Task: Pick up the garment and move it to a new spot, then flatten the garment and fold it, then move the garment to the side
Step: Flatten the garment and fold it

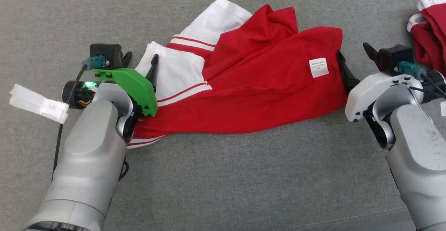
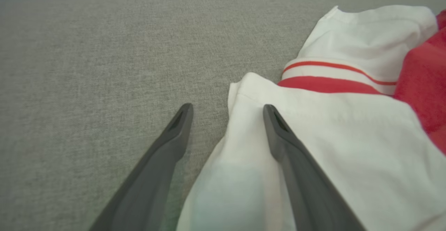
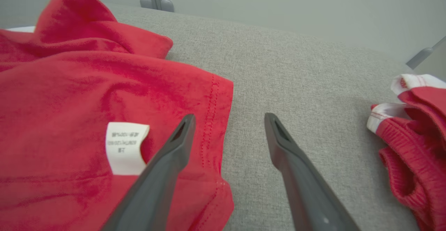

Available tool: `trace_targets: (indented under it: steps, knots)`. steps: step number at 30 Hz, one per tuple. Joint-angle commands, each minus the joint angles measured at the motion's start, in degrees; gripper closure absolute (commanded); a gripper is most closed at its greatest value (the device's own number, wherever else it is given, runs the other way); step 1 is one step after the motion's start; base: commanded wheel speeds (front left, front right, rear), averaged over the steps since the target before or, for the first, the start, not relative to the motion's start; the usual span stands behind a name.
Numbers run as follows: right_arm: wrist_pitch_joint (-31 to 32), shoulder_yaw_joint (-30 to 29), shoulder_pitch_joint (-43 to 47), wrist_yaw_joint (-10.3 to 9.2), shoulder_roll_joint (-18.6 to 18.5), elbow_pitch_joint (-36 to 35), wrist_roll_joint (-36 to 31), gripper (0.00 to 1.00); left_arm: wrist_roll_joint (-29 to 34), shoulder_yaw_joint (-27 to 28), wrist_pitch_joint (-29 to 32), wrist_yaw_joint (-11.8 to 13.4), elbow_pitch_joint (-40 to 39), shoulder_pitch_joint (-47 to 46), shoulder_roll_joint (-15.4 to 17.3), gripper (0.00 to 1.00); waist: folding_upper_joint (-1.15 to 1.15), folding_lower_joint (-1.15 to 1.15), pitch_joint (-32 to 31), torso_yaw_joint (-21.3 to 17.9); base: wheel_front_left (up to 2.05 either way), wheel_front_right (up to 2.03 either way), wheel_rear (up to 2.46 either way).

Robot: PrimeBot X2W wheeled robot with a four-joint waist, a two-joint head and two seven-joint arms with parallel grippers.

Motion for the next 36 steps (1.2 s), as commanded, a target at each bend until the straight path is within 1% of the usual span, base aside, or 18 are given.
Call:
trace_targets:
  steps: [1, 6, 7, 9, 12, 15, 21, 26, 29, 33, 36]
  knots:
    - [-0.6, 0.1, -0.7, -0.12, -0.2, 0.2, 0.2, 0.0, -0.6, -0.4, 0.4, -0.2, 0.7, -1.3, 0.4, 0.0, 0.0, 0.0, 2.0, -1.4, 0.0, 0.0, 0.0]
    - [-1.4, 0.1, -1.3, -0.12, -0.5, 1.0, 0.3, 0.0, -1.9, -2.7, 1.2, -0.2, 2.7, -2.4, 0.5, 0.0, 0.0, 0.0, 2.5, -1.6, 0.0, 0.0, 0.0]
    - [-1.4, 0.2, -1.4, -0.12, -0.6, 1.1, 0.3, 0.0, -2.1, -3.2, 1.5, -0.2, 3.1, -2.6, 0.6, 0.38, 0.0, 0.0, 2.6, -1.6, 0.0, 0.0, 0.0]
    - [-1.5, 0.2, -1.5, -0.12, -0.7, 1.2, 0.3, 0.0, -2.6, -3.9, 1.8, -0.2, 3.8, -2.8, 0.7, 1.0, 0.0, 0.0, 2.6, -1.7, 0.0, 0.0, 0.0]
    - [-1.6, 0.3, -1.7, -0.12, -1.0, 1.3, 0.2, 0.0, -3.2, -5.4, 3.2, -0.2, 5.1, -2.6, 0.9, 1.0, 0.0, 0.0, 2.7, -1.5, 0.0, 0.0, 0.0]
    - [-1.4, -0.1, -1.5, -0.12, -1.4, 1.1, 0.1, 0.0, -3.9, -6.3, 2.5, -0.1, 5.4, -2.8, 0.8, 1.0, 0.0, 0.0, 2.9, -1.0, 0.0, 0.0, 0.0]
    - [1.1, -1.2, -0.3, -0.12, -2.7, -1.0, 2.3, 0.0, -4.1, -6.5, -3.3, 0.5, 5.4, -2.2, 0.3, 1.0, 0.0, 0.0, 3.4, 0.6, 0.0, 0.0, 0.0]
    - [4.5, -2.7, 3.9, -0.12, -4.1, -6.2, 6.2, 0.0, -3.2, -7.5, -8.7, 1.4, 4.7, -0.7, -0.9, 1.0, 0.0, 0.0, 3.5, 1.8, 0.0, 0.0, 0.0]
    - [6.4, -4.2, 7.3, -0.12, -5.0, -9.7, 7.2, 0.0, -3.1, -8.1, -10.6, 1.7, 4.1, 0.1, -1.5, 1.0, 0.0, 0.0, 3.4, 2.1, 0.0, 0.0, 0.0]
    - [8.7, -4.8, 10.5, -0.11, -4.1, -13.9, 7.9, 0.0, -3.5, -8.5, -11.8, 2.1, 3.5, 0.8, -2.1, 1.0, 0.0, 0.0, 3.3, 2.2, 0.0, 0.0, 0.0]
    - [10.2, -4.1, 11.5, -0.12, -3.4, -15.1, 8.3, 0.0, -3.7, -8.9, -12.0, 2.1, 3.5, 1.0, -2.3, 1.0, 0.0, 0.0, 3.2, 2.3, 0.0, 0.0, 0.0]
